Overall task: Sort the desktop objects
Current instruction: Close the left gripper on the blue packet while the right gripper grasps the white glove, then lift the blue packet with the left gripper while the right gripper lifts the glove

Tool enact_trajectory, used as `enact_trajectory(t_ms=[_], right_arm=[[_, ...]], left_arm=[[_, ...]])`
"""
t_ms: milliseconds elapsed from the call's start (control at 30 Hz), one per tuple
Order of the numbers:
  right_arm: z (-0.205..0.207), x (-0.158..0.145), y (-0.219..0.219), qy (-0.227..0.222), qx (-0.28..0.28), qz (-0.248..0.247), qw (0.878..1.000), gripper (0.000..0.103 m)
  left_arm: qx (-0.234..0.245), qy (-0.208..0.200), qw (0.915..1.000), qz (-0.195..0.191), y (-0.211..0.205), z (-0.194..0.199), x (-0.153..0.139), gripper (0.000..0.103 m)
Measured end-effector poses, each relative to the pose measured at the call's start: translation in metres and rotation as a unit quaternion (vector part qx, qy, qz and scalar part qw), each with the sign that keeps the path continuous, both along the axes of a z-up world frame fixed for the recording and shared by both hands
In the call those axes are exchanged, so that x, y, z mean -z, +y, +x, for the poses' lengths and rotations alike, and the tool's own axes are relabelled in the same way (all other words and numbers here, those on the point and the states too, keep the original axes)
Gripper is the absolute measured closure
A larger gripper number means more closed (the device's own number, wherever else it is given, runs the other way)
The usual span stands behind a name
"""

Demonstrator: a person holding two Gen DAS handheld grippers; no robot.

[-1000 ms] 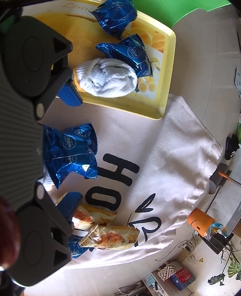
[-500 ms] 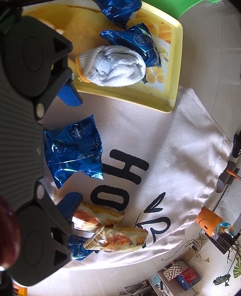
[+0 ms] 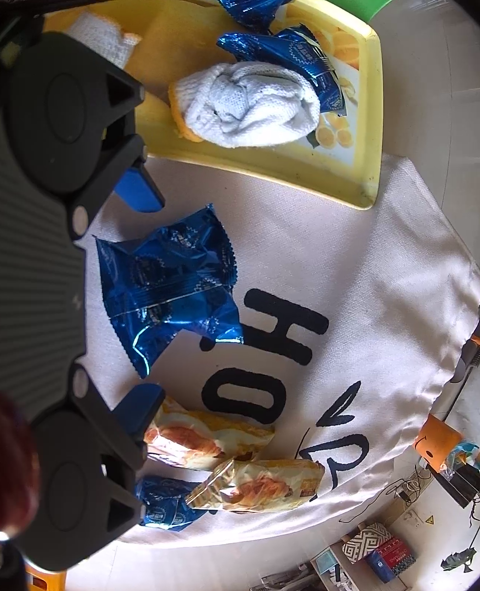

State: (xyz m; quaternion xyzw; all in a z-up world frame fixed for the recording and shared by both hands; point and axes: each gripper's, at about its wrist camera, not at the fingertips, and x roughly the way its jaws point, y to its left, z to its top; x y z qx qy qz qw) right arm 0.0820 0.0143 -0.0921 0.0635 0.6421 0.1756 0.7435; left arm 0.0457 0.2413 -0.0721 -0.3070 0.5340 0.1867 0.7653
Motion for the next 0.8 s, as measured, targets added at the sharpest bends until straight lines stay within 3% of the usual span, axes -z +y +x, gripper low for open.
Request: enact_trajectory(t_ms=[367, 500, 800], right_arm=[[-0.01, 0.003, 0.018, -0.032, -0.046, -0.032, 0.998, 0.022], [-0.012, 0.003, 0.022, -0.036, -0.056, -0.033, 0.997, 0.016], [-0.009, 0.002, 0.023, -0.029, -0.046, -0.03, 0.998, 0.014]], left_arm=[[0.003, 0.021, 0.9998, 0.003, -0.007, 0.011, 0.022, 0.001], [0.009, 0.026, 0.9993, 0.025, -0.012, 0.015, 0.026, 0.001], [0.014, 0.023, 0.9986, 0.045, -0.019, 0.012, 0.027, 0.001]])
